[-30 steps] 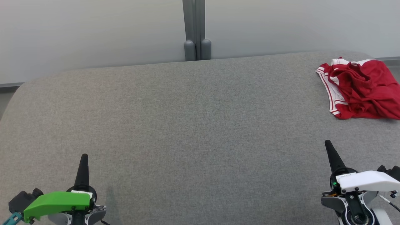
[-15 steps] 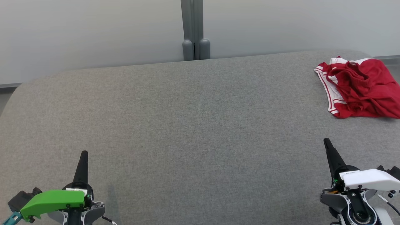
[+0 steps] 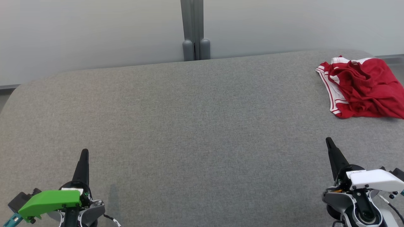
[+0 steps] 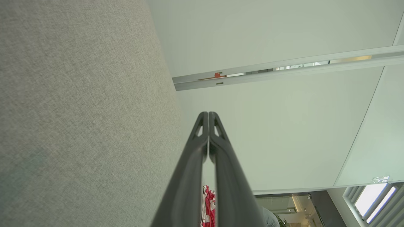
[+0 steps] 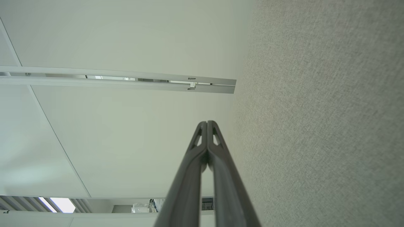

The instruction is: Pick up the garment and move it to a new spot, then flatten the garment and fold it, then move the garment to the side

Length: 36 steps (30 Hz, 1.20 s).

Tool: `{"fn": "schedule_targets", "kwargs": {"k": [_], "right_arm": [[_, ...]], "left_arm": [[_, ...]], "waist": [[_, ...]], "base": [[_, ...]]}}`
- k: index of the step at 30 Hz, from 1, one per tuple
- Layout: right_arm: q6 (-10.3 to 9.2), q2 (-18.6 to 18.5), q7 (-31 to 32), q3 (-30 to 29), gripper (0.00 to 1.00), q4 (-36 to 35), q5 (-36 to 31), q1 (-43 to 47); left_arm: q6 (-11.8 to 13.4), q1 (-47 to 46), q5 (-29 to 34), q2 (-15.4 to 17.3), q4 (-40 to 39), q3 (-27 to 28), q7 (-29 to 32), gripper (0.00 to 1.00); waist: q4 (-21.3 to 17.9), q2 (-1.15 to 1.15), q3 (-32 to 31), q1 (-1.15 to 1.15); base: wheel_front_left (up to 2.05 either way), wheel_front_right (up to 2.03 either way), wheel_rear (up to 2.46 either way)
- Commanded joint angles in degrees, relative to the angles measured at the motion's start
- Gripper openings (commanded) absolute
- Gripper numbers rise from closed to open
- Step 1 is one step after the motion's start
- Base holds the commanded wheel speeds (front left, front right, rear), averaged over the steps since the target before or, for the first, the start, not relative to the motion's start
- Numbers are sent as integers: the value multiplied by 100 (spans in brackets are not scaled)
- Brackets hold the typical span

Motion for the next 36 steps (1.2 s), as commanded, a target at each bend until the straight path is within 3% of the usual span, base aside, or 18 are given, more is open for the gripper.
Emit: {"fn": "schedule_targets", "kwargs": {"k": [1, 16, 36], "right_arm": [[3, -8, 37, -19, 0, 4, 119, -96], [2, 26, 180, -60, 0, 31, 648, -128], [2, 23, 179, -57, 0, 29, 631, -124]], "left_arm": [[-43, -91, -136, 33, -29, 36, 37, 0], [-53, -135, -690, 34, -36, 67, 183, 0], [-53, -123, -669, 34, -34, 63, 179, 0]], "waist": [[-4, 0, 1, 0], [-42, 0, 12, 0], [-42, 0, 12, 0]], "base": [[0, 0, 0], [0, 0, 0], [0, 0, 0]]}}
